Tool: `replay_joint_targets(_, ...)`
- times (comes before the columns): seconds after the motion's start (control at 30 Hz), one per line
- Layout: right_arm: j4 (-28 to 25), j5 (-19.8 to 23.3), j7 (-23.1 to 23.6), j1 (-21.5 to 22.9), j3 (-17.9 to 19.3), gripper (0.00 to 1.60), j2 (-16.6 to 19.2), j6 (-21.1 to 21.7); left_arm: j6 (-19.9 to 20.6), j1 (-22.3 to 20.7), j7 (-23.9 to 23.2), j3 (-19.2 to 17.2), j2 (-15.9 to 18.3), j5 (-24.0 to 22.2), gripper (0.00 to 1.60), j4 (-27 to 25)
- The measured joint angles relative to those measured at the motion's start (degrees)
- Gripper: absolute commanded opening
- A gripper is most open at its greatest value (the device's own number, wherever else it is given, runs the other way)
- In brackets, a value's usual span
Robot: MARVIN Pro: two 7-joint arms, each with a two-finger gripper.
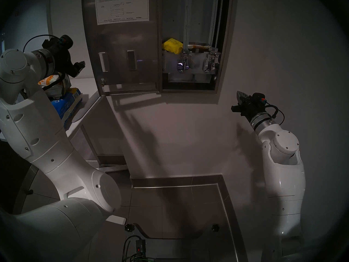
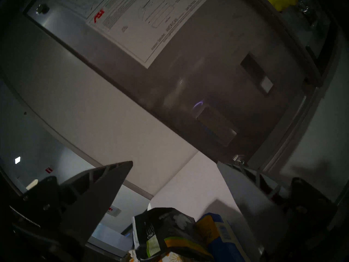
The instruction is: Open the dispenser door, put the pads inside, close the door
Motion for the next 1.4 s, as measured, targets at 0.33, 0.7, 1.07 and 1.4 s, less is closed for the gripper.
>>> replay_joint_targets(0.33, 0.0, 0.11, -0.1, -0.02, -0.07, 0.25, 0.11, 0.0, -2.92, -2.92, -0.03, -8.39, 4.84, -11.2, 1.6, 7.29)
replay_joint_targets(0.7, 0.0, 0.18, -0.18, -0.04, -0.14, 0.25, 0.21, 0.0, -4.09, -3.94, 0.01, -12.22, 9.84, -22.99, 1.6, 17.68)
replay_joint_targets(1.07, -0.02, 0.26, -0.32, -0.06, -0.21, 0.25, 0.32, 0.0, -5.88, -3.1, 0.03, -10.21, 16.21, -33.68, 1.6, 27.04)
replay_joint_targets(1.4, -0.04, 0.34, -0.42, -0.09, -0.28, 0.25, 0.44, 0.0, -5.56, -3.17, 0.05, -7.91, 20.66, -36.9, 1.6, 33.74)
